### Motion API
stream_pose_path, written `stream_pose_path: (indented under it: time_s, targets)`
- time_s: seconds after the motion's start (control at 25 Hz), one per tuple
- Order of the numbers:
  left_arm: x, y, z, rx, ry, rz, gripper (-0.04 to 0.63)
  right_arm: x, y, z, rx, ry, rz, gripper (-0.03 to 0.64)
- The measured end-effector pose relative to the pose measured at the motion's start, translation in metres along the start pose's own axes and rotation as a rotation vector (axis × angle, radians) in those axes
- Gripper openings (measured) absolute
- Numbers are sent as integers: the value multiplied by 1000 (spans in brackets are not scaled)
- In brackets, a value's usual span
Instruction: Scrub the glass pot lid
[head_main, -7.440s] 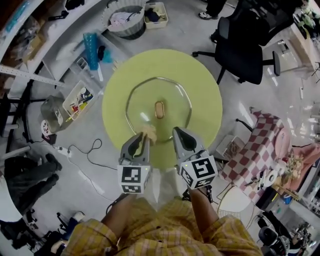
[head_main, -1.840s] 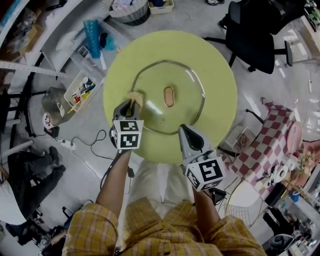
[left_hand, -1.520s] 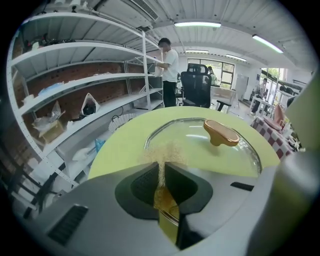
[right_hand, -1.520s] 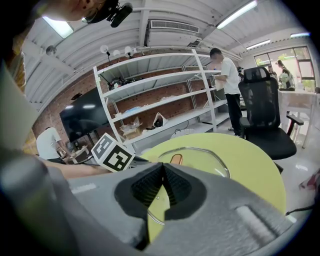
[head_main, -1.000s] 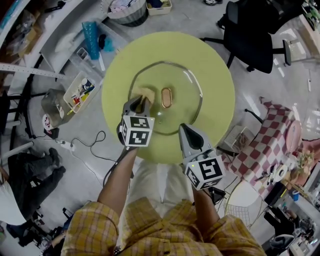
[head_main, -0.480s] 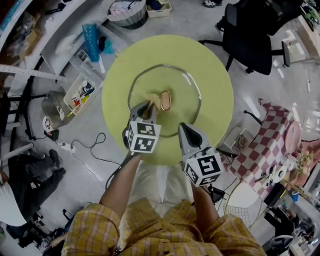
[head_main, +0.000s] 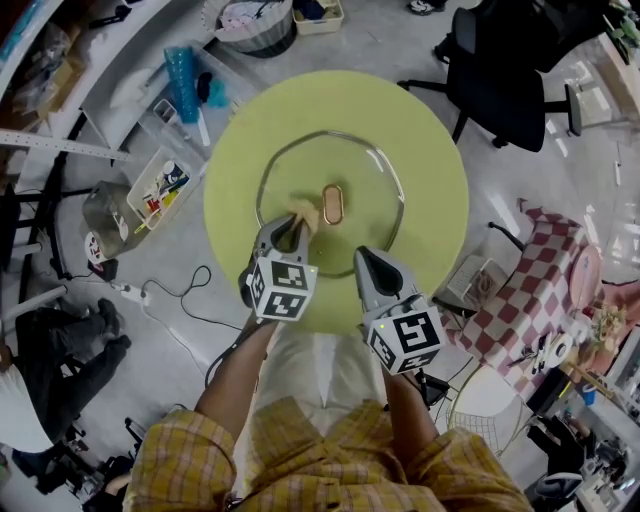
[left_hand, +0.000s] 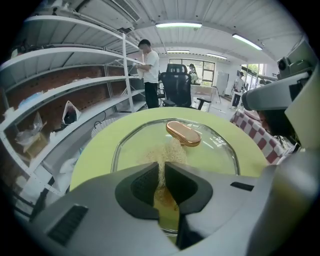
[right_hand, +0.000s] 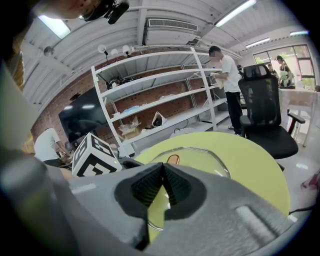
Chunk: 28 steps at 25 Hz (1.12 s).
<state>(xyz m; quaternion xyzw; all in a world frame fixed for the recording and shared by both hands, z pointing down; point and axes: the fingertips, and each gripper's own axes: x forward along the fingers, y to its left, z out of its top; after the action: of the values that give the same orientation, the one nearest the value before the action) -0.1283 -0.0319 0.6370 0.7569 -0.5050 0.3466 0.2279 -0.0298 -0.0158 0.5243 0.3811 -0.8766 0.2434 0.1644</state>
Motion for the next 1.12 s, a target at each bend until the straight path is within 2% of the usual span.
stream_pose_path:
  time_s: [0.16,0.44,0.64,1.12]
  targets:
    - [4,8,0,19,16,11,38,4,-4,3,-2,-1,-7,-2]
    - [8,32,1,10,26,29,38,5,-1,12,-5,-11,-12,-2]
    - [11,42,3,-30,30,33,38,6,-1,13,-1,-3,-20,-2]
    - [23,79,17,-58,46,70,38,0,3,22,-7,3,-24,-2]
